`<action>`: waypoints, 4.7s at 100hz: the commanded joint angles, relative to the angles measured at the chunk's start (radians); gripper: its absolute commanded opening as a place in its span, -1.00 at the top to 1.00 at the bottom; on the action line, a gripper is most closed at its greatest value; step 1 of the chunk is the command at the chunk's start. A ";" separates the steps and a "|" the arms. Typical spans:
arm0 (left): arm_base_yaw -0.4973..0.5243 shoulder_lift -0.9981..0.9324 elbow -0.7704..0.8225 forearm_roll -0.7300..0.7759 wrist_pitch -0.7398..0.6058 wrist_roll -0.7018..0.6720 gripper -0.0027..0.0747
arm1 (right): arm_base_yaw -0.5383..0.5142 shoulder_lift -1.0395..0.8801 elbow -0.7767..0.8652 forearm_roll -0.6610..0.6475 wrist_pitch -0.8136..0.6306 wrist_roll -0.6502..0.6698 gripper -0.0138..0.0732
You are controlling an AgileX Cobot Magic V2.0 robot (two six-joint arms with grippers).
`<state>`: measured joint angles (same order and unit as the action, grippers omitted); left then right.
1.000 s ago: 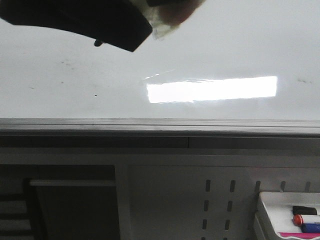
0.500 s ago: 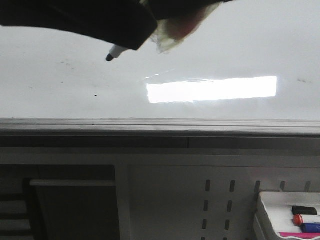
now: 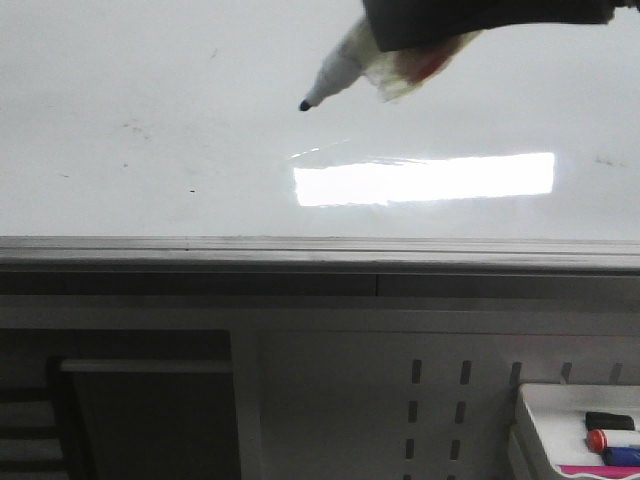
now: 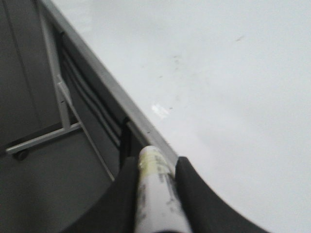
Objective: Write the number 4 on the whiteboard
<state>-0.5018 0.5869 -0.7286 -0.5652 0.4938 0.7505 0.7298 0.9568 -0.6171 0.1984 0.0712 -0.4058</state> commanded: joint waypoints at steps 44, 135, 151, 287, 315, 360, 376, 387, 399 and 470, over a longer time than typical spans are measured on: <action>0.168 -0.392 0.241 -0.120 -0.037 -0.108 0.98 | -0.118 0.240 -0.064 -0.045 -0.478 -0.053 0.85; 0.168 -0.392 0.241 -0.156 -0.037 -0.108 0.98 | -0.223 0.344 -0.142 0.025 -0.490 -0.053 0.83; 0.168 -0.392 0.241 -0.156 -0.037 -0.108 0.98 | -0.223 0.362 -0.144 0.025 -0.477 -0.053 0.83; 0.168 -0.392 0.241 -0.156 -0.037 -0.108 0.98 | -0.335 0.334 -0.172 0.102 -0.044 -0.053 0.82; 0.168 -0.392 0.241 -0.156 -0.038 -0.108 0.98 | -0.504 0.204 -0.128 0.095 0.065 -0.053 0.82; 0.168 -0.392 0.241 -0.156 -0.041 -0.108 0.98 | -0.275 0.142 -0.176 0.081 -0.071 -0.053 0.82; 0.168 -0.392 0.241 -0.156 -0.041 -0.108 0.98 | -0.230 0.184 -0.183 0.070 -0.198 -0.053 0.82; 0.168 -0.392 0.241 -0.156 -0.041 -0.108 0.98 | -0.245 0.220 -0.183 0.070 -0.241 -0.053 0.82; 0.168 -0.392 0.241 -0.165 -0.041 -0.108 0.98 | -0.260 0.256 -0.183 0.070 -0.275 -0.053 0.82; 0.168 -0.392 0.241 -0.186 -0.038 -0.108 0.98 | -0.243 0.349 -0.148 0.082 0.125 -0.053 0.82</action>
<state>-0.3366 0.1831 -0.4620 -0.7152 0.5171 0.6551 0.4696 1.3022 -0.7695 0.2866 0.1089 -0.4526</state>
